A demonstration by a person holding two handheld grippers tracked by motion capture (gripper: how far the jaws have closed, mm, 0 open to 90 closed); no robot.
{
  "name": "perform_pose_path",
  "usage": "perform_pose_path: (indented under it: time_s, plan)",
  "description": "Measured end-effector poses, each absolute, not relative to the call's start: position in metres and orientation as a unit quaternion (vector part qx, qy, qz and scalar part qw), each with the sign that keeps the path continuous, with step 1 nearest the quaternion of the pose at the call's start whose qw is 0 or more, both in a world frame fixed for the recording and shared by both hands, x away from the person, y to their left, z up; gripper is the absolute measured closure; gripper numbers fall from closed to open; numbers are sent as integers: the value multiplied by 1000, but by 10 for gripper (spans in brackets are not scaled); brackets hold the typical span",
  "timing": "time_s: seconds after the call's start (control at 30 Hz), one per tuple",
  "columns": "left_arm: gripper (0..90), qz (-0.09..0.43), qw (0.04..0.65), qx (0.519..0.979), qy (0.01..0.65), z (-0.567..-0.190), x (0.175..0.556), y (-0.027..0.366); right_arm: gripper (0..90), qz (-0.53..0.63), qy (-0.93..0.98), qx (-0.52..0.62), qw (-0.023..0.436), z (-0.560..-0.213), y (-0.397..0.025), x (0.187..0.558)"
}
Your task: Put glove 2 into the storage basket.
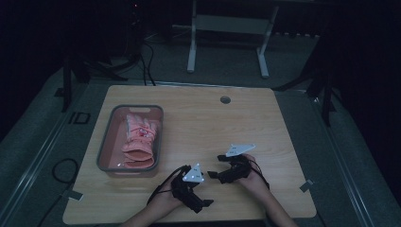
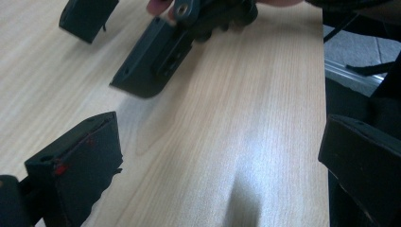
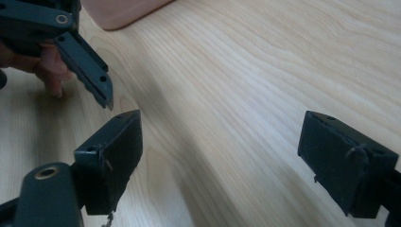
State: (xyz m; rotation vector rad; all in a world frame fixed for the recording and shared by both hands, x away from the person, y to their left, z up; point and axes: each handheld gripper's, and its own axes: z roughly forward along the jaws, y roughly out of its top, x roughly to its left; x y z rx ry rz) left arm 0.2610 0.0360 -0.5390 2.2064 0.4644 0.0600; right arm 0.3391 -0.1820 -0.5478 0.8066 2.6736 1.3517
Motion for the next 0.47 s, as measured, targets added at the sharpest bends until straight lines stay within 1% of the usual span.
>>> perform_pose_path:
  time_s: [0.2,0.47]
  plan:
    - [4,25,434,881,185,-543,262,37,142,429,863,265,22,-554,-192,337]
    - [4,21,430,882,189,-545,262,37,142,430,861,270,28,-555,-194,338]
